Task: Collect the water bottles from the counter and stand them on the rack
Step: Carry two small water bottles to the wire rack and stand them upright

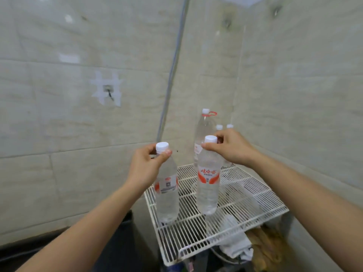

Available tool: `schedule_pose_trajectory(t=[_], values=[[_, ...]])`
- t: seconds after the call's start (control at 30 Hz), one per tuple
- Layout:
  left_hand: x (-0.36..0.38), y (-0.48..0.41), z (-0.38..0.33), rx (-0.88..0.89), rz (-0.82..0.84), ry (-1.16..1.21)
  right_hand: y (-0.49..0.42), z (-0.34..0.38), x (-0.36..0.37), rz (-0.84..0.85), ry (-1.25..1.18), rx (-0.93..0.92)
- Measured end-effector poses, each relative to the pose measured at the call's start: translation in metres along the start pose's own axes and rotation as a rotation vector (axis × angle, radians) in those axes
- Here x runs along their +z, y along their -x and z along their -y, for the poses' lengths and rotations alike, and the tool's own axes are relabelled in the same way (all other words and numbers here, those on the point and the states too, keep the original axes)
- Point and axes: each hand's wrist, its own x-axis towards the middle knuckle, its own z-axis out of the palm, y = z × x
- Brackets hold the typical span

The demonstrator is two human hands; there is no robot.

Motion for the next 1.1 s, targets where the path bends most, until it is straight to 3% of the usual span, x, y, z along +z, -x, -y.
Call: schedule_pose_trajectory(t=[0.47, 0.87, 1.1], values=[[0.077, -0.143, 0.074, -0.002, 0.053, -0.083, -0.139, -0.082, 0.043, 0.094, -0.001, 0.055], [0.105, -0.2, 0.102, 0.015, -0.001, -0.186, -0.221, -0.118, 0.085, 0.185, 0.101, 0.056], [0.111, -0.219, 0.101, -0.008, 0.005, -0.612, -0.235, -0.12, 0.086, 0.201, 0.246, -0.059]])
